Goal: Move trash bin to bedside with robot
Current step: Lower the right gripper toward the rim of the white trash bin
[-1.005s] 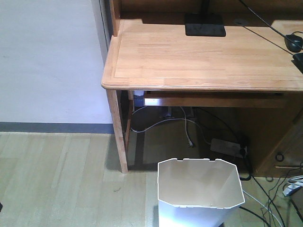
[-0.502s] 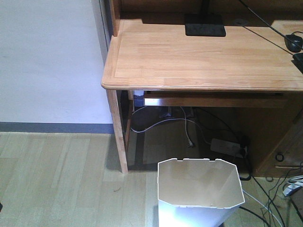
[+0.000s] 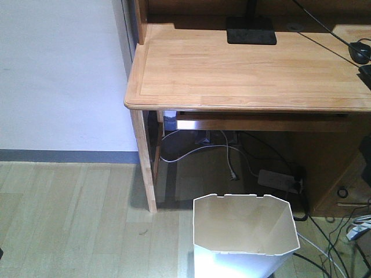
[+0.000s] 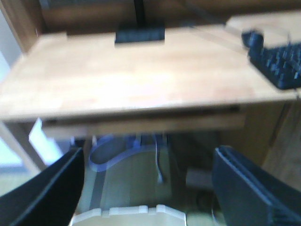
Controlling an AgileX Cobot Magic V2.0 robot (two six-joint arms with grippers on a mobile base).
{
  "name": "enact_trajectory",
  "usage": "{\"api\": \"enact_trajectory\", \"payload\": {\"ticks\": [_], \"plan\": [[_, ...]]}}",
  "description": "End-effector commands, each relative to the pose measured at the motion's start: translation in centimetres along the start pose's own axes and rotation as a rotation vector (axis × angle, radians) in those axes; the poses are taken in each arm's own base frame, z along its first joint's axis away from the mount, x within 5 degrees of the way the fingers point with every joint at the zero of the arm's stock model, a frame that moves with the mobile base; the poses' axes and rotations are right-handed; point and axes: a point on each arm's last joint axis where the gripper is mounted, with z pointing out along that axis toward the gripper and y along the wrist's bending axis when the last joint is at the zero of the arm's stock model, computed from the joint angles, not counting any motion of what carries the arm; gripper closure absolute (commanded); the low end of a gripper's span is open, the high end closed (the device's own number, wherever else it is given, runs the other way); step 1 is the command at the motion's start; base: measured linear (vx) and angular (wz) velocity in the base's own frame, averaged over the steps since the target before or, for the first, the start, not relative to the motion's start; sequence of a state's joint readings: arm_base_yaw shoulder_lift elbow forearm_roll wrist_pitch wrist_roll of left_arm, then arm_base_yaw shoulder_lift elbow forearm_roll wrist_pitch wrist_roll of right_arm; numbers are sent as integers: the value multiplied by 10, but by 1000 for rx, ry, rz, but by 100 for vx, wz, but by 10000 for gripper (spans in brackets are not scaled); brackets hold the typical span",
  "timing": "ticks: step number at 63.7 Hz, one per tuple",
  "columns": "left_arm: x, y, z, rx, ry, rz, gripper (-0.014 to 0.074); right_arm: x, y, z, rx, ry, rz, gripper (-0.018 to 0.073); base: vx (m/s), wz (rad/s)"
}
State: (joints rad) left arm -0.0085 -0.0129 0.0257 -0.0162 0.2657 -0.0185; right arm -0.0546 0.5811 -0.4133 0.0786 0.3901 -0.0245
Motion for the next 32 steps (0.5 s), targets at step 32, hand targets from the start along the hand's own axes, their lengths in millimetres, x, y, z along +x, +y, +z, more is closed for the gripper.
{"api": "enact_trajectory", "payload": {"ticks": [32], "plan": [[-1,0,1,8,-65,-6,602,-54,-6,109,-14,543,-82,10,0,0]]}}
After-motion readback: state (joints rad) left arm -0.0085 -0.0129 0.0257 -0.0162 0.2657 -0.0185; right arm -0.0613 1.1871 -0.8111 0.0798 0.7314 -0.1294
